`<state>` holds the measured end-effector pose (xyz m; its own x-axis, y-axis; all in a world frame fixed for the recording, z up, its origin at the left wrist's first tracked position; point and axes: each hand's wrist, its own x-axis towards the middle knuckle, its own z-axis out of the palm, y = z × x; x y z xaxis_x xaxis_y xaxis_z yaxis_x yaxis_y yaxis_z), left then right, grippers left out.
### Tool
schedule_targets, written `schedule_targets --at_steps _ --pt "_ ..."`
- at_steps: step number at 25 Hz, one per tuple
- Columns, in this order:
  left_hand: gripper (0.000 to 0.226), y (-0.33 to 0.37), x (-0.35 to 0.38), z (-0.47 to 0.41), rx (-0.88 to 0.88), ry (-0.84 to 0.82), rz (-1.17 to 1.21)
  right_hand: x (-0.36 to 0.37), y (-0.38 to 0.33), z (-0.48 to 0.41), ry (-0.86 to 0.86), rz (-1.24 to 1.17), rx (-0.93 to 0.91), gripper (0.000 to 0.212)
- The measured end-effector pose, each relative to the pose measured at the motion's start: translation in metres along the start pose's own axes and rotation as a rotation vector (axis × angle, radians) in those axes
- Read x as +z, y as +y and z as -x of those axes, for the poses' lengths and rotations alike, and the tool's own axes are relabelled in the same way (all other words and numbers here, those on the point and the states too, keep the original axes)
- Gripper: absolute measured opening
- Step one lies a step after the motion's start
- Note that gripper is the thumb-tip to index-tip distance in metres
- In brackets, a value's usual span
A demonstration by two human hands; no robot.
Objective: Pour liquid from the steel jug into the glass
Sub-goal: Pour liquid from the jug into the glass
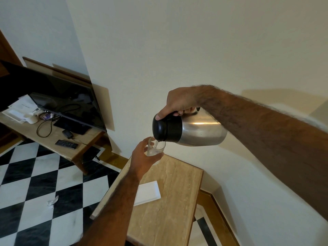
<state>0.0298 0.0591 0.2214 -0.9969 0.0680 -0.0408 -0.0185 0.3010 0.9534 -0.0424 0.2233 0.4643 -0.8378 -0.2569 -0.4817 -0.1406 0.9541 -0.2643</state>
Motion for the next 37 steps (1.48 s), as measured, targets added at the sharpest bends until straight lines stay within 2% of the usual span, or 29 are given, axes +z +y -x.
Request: schedule_targets --at_steps 37 --pt "0.064 -0.015 -0.002 0.008 0.027 0.042 0.017 0.005 -0.002 0.002 0.015 0.045 -0.02 0.059"
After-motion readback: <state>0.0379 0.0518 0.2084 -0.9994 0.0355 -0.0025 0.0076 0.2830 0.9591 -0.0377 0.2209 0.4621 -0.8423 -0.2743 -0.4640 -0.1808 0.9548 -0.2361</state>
